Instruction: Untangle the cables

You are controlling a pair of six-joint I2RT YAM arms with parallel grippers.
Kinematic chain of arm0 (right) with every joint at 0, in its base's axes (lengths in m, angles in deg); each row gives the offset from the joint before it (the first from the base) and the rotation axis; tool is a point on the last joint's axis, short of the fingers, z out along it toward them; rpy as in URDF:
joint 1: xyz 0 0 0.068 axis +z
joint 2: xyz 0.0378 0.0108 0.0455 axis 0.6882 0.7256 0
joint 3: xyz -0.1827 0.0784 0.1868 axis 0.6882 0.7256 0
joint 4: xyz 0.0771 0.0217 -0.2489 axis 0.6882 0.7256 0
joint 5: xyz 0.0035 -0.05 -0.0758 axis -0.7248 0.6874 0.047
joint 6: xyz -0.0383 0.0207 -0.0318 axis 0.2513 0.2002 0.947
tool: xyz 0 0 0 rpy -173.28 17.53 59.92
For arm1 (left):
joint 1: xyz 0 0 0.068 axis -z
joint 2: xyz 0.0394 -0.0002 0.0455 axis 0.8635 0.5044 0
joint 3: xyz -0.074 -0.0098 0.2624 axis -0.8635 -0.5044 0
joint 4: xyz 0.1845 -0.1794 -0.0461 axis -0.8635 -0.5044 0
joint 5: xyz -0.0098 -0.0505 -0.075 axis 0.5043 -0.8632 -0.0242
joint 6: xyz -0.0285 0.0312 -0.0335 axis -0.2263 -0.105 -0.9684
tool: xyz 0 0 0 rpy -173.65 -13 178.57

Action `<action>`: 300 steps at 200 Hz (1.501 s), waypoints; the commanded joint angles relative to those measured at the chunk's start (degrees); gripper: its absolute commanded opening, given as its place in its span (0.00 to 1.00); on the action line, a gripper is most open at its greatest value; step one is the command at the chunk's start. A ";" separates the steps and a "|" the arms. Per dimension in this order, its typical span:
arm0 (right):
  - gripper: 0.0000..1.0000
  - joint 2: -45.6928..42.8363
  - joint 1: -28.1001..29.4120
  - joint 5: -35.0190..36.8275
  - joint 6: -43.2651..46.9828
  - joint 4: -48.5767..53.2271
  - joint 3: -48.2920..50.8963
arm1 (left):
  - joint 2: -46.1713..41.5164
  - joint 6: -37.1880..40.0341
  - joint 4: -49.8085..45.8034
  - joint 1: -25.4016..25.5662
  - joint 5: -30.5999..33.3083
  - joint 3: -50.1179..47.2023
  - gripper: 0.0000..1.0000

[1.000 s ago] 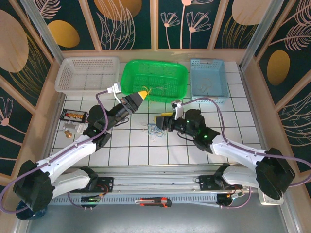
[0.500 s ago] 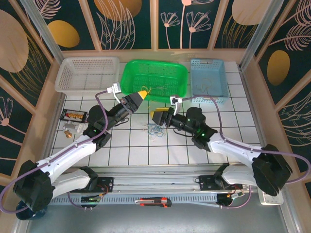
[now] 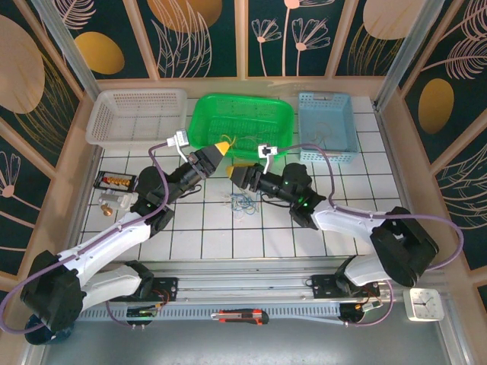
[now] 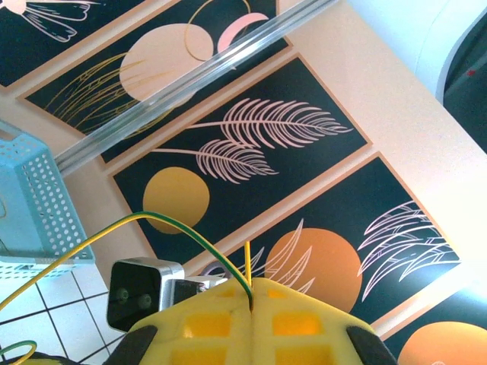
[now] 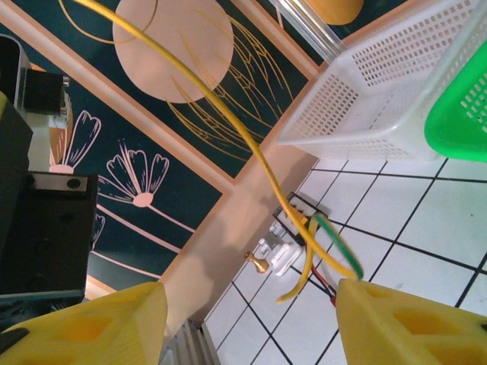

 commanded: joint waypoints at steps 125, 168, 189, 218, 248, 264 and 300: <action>0.00 -5.08 -0.98 6.13 2.00 3.31 10.42 | -1.70 -0.80 3.88 -0.38 2.13 0.12 0.00; 0.00 -9.08 -2.44 8.75 4.13 7.69 12.26 | -1.59 -0.71 3.88 -0.33 2.23 0.36 0.00; 0.00 -10.71 -3.76 8.27 4.85 9.41 11.59 | -1.49 -0.70 3.87 -0.42 2.22 0.19 0.00; 0.00 -12.44 -6.45 7.69 7.47 15.76 5.99 | -1.00 -0.77 4.69 -0.36 2.47 -1.16 0.00; 0.00 -11.51 -11.28 7.85 10.02 22.60 -1.92 | -0.60 -0.76 5.72 -0.36 2.57 -3.55 0.23; 0.00 -10.35 -13.45 7.82 10.67 25.09 -6.18 | -0.76 -0.49 5.91 -0.41 3.04 -5.02 0.53; 0.00 -6.95 -22.49 8.57 11.98 29.83 -14.70 | -1.78 1.12 3.79 -0.40 4.21 -7.18 0.98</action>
